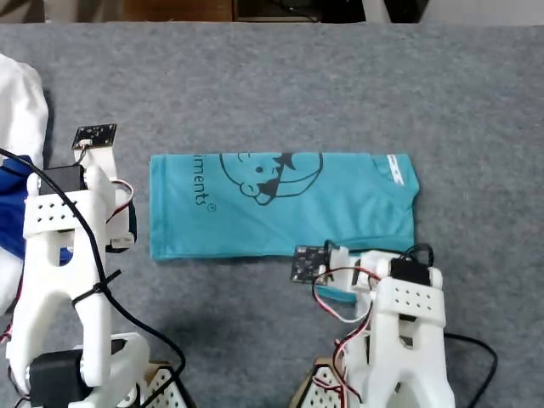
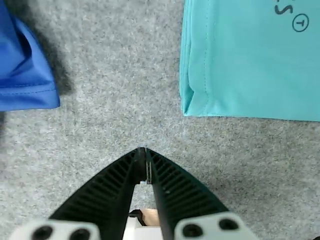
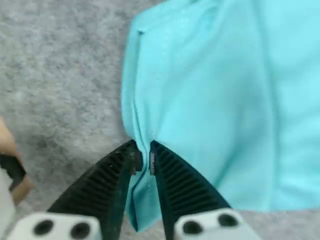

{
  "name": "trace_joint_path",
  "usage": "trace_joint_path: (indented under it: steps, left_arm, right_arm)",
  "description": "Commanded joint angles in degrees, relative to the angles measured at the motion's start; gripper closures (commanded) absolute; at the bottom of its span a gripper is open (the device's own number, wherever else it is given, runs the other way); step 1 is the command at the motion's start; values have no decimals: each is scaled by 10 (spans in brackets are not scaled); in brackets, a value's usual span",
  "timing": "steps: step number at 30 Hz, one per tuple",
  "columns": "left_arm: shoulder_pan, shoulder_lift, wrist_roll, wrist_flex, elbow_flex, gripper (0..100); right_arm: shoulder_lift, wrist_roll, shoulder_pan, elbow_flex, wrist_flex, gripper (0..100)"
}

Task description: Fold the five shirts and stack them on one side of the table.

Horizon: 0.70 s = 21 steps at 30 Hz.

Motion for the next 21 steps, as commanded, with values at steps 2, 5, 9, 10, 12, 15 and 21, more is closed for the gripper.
trace_joint_path:
  steps: [2,5,9,10,12,15,21]
  left_arm:
    - [-4,-16,-3,6,-5,981]
    - [-3,-16,-3,5,-5,981]
    - [-3,-16,-3,4,-6,981]
    - [-3,-16,-3,4,-6,981]
    - [-3,-16,-4,4,-6,981]
    - [-4,-16,-4,4,-7,981]
    - [-4,-16,-4,4,-7,981]
  right_arm:
    - [2,-4,-8,-82,22,994]
    - [3,-4,-25,-110,25,994]
    - [3,12,-44,-136,24,994]
    - [3,18,-48,-140,21,994]
    - [3,31,-54,-146,19,994]
    - [3,42,-64,-151,3,994]
    - [18,42,-65,-153,-59,994]
